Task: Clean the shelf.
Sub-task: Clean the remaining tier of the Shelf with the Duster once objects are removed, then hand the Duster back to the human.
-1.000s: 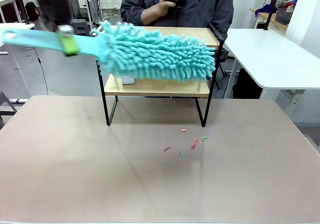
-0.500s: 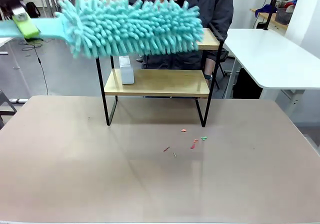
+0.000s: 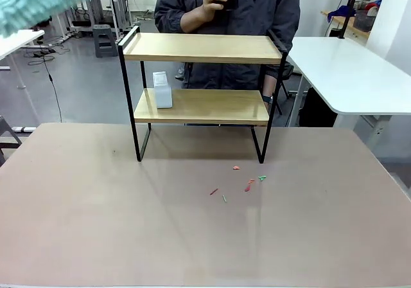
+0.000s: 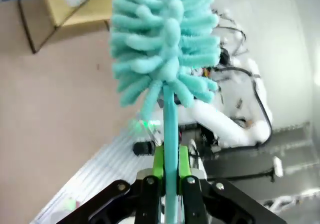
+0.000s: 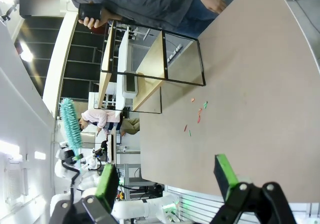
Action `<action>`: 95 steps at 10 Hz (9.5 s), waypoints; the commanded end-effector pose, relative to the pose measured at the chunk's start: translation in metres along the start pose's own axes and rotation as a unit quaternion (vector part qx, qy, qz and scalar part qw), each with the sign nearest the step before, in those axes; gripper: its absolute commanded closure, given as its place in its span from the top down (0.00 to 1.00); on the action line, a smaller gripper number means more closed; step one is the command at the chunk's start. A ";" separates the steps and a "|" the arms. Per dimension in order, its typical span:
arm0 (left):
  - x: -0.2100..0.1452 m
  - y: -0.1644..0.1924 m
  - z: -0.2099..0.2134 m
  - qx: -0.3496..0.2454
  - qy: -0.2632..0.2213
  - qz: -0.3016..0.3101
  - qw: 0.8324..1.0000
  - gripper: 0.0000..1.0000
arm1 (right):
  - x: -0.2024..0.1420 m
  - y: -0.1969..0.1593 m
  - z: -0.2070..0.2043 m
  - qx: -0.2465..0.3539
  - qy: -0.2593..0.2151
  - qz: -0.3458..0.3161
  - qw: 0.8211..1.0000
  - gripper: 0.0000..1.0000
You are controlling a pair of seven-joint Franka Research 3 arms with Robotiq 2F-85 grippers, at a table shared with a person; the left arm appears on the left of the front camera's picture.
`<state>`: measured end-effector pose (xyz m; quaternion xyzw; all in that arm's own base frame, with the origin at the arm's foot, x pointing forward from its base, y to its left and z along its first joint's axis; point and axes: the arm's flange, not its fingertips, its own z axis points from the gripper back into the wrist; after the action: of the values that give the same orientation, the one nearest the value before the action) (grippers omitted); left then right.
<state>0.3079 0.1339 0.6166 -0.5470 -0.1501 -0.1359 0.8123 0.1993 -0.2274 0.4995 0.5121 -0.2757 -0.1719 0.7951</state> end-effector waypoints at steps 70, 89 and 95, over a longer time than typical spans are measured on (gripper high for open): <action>-0.022 0.017 -0.060 -0.031 -0.102 -0.101 0.989 1.00 | -0.045 0.247 -0.149 0.223 0.357 0.248 0.873 0.00; -0.019 0.040 -0.069 -0.048 -0.083 -0.078 0.992 1.00 | 0.040 0.028 -0.216 0.061 0.112 -0.093 0.987 0.00; -0.019 0.040 -0.069 -0.048 -0.083 -0.078 0.992 1.00 | 0.040 0.039 -0.213 0.070 0.120 -0.073 0.988 1.00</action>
<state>0.3158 0.0870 0.5484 -0.5799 -0.2534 -0.1613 0.7573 0.3648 -0.0790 0.4692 0.6028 -0.1434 -0.1607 0.7683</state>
